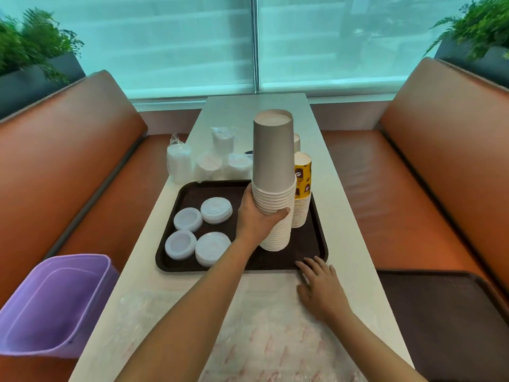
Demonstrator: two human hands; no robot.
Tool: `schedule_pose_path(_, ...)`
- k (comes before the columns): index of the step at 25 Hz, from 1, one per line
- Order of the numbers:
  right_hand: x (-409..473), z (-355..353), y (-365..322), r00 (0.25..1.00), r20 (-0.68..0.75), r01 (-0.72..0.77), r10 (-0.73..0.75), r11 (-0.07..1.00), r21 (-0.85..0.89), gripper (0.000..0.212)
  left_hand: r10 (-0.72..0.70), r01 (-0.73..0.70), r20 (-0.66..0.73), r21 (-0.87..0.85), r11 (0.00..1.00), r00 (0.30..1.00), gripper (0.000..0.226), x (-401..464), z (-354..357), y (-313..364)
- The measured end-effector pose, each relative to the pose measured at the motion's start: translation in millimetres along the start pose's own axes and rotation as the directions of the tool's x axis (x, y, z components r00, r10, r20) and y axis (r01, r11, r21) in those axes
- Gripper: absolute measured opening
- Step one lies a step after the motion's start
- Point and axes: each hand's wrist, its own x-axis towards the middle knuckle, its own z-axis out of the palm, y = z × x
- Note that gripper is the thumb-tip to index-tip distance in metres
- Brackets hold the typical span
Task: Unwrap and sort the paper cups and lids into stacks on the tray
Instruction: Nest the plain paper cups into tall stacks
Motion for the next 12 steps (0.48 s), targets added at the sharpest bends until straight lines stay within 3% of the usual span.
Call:
schedule_pose_path(8,-4.2,-1.6,-5.6,1.0,0.001,-0.002,0.002,1.0,0.027,0.053,0.009,-0.005,0.091,-0.042,0.999,0.996,0.104,-30.6,25.6,18.5)
schedule_pose_path(10,-8.9,-4.2,-9.1,0.998,-0.065,-0.017,0.018,1.0,0.025,0.05,-0.008,0.006,0.158,0.01,1.0,0.987,0.114,-33.3,21.5,15.2)
schedule_pose_path(12,-20.5,-5.7,-16.8,0.989,-0.134,-0.053,0.058,0.998,0.04,0.042,-0.037,0.009,0.172,0.159,0.987,0.984,0.102,-45.4,3.9,3.3)
